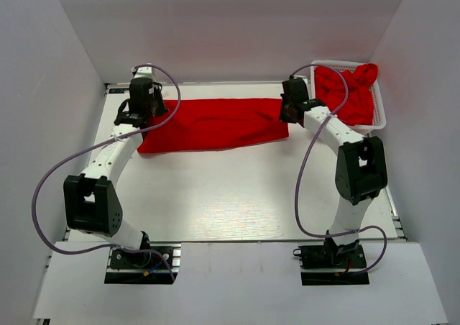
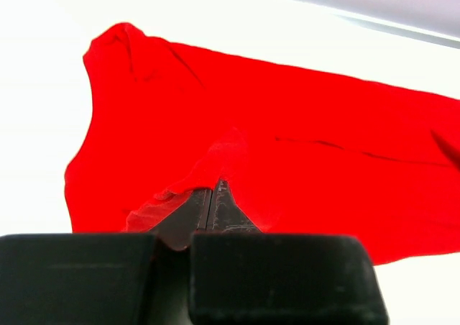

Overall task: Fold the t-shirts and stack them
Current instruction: Fold the other side of the tshirt into a rectangle

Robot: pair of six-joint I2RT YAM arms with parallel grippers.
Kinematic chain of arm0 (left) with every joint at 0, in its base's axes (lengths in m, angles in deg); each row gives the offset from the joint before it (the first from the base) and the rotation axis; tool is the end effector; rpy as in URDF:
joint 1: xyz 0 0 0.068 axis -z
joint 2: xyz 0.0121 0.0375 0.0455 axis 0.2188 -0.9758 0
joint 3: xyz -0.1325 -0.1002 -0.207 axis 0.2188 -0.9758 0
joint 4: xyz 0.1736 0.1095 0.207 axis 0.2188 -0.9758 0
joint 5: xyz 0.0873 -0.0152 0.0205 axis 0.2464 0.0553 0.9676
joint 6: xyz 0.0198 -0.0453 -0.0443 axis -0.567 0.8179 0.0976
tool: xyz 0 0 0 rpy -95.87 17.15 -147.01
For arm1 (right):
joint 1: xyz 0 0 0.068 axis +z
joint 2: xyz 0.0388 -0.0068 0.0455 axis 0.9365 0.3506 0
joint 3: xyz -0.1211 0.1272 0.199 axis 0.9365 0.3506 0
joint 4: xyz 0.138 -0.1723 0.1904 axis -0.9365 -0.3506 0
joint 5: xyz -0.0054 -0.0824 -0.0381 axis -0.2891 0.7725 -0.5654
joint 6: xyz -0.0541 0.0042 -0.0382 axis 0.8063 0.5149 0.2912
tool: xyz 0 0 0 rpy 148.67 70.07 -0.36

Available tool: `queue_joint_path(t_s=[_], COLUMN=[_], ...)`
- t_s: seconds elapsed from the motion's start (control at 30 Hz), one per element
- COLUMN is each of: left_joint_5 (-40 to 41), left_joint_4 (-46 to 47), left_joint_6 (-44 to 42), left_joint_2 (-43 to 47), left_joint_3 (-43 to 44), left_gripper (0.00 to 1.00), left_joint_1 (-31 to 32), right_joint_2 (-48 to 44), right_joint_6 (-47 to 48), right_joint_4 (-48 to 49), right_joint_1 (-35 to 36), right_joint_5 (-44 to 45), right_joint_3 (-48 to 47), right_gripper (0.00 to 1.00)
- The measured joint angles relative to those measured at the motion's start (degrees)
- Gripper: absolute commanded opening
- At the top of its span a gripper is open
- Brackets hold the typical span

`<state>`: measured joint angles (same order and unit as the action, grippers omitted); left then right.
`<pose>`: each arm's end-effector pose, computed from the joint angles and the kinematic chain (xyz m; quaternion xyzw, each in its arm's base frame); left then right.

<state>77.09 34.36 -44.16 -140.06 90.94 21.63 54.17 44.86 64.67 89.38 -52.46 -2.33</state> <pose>0.3923 -0.0529 0.2968 -0.0889 0.8567 -0.0323 0.5071 0.4352 0.1414 0.2294 0.0563 0.9064 0.0075 0.4186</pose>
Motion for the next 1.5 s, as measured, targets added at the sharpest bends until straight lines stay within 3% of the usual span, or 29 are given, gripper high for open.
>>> queue_joint_path(t_s=[0.83,0.87,0.9,0.93,0.97,1.0,1.13,1.5], left_joint_5=[-6.91,-6.38,-5.6,-4.39,-3.37,-2.27,-0.09,-7.78], left_joint_4=[16.48,16.22,15.69,15.06,14.4,12.59,5.9,3.17], left_joint_6=[-8.9,-8.68,-8.39,-7.76,-7.37,-5.99,-2.45,-0.61], left_joint_2=[-13.22,-14.82,-16.5,-18.71,-20.74,-23.21,-32.2,-33.24], left_joint_3=[2.43,3.43,4.74,6.47,8.15,10.75,21.42,23.41], left_gripper=[0.0,0.18,0.42,0.73,0.96,1.0,1.0,1.0], left_joint_1=[-5.38,-5.6,-5.77,-6.01,-6.29,-6.62,-8.55,-9.62], right_joint_2=[18.29,19.19,20.13,21.07,21.97,22.88,23.76,20.83], right_joint_6=[3.56,3.56,3.39,3.5,3.45,3.8,5.33,9.2], right_joint_4=[-4.04,-4.28,-4.59,-4.98,-5.4,-5.77,-6.29,-6.29], right_joint_1=[-1.81,-1.92,-2.08,-2.23,-2.29,-2.43,-2.62,-2.16], right_joint_5=[2.58,2.49,2.38,2.27,2.23,2.03,0.74,-6.54], right_joint_3=[-20.28,-21.07,-21.88,-22.8,-23.85,-25.14,-27.26,-26.43], right_gripper=[0.0,0.2,0.32,0.45,0.59,0.71,0.9,0.9])
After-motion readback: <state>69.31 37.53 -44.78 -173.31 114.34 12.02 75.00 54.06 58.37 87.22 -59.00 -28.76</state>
